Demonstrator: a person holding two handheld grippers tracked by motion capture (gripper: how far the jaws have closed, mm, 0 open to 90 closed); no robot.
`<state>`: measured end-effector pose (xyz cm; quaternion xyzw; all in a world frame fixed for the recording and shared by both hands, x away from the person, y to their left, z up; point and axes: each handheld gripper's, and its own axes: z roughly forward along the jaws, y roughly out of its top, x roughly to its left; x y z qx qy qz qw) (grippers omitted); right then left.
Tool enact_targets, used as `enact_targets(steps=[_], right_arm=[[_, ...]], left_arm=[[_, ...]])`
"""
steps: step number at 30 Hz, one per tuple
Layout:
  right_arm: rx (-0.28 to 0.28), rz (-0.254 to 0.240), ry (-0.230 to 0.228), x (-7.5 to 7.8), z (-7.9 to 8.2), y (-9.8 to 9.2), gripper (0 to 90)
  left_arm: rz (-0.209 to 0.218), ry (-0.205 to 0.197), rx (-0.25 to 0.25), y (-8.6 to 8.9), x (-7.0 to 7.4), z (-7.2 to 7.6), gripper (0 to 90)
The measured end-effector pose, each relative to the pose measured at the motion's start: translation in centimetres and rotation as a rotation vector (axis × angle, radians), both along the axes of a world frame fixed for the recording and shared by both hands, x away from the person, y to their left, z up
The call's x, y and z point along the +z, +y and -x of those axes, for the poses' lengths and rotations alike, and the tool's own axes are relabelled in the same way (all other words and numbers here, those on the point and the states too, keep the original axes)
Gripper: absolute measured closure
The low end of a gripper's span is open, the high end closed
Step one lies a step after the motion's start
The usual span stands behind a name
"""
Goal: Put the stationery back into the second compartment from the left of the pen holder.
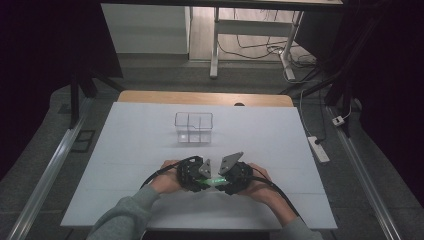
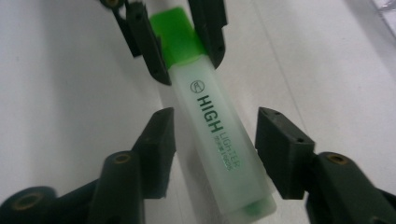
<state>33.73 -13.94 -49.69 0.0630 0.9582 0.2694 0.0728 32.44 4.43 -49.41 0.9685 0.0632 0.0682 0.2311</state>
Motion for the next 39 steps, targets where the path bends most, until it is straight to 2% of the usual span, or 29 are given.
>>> enact_targets(steps=[4,9,10,11,12,15,16,19,21,23,27,30,39], right_arm=[[0.037,0.037,-0.031,-0.1,0.3,0.1,57.0],[0.074,0.065,-0.054,-0.4,0.6,0.2,62.3],[0.084,0.07,-0.059,-0.4,0.7,0.3,63.2],[0.087,0.07,-0.062,-0.4,0.7,0.3,63.9],[0.088,0.063,-0.068,-0.5,0.8,0.3,64.7],[0.084,0.047,-0.073,-0.1,0.7,0.1,66.2],[0.067,0.026,-0.074,-0.1,0.7,0.0,66.2],[0.043,0.01,-0.084,0.4,0.3,-0.6,66.3],[0.022,-0.019,-0.086,0.4,0.2,-0.9,66.3],[0.004,-0.037,-0.088,0.6,0.1,-1.1,66.3],[-0.036,-0.091,-0.098,0.9,0.2,-1.5,66.3],[-0.064,-0.128,-0.102,1.0,0.0,-2.0,66.3],[-0.138,-0.203,-0.111,1.3,-0.5,-3.1,66.3]], left_arm=[[-0.004,-0.002,-0.019,0.0,0.1,0.1,66.5],[0.029,0.003,-0.015,0.3,0.4,0.2,65.6],[0.032,-0.006,-0.02,0.4,0.5,0.1,65.4],[0.053,-0.007,-0.004,0.4,0.5,0.2,65.0],[0.054,-0.017,0.001,0.5,0.5,0.1,64.3],[0.092,-0.03,0.051,1.0,0.7,-0.1,60.0],[0.112,-0.029,0.071,1.2,0.8,-0.2,56.5],[0.181,-0.006,0.137,2.0,1.1,-0.6,45.4],[0.213,0.008,0.178,2.6,1.2,-0.9,40.7],[0.242,0.006,0.214,3.2,1.3,-1.0,37.8],[0.294,0.022,0.262,4.4,1.1,-1.0,34.0],[0.316,0.04,0.288,5.3,0.9,-1.0,32.3],[0.432,0.075,0.361,6.6,0.8,-1.1,31.3]])
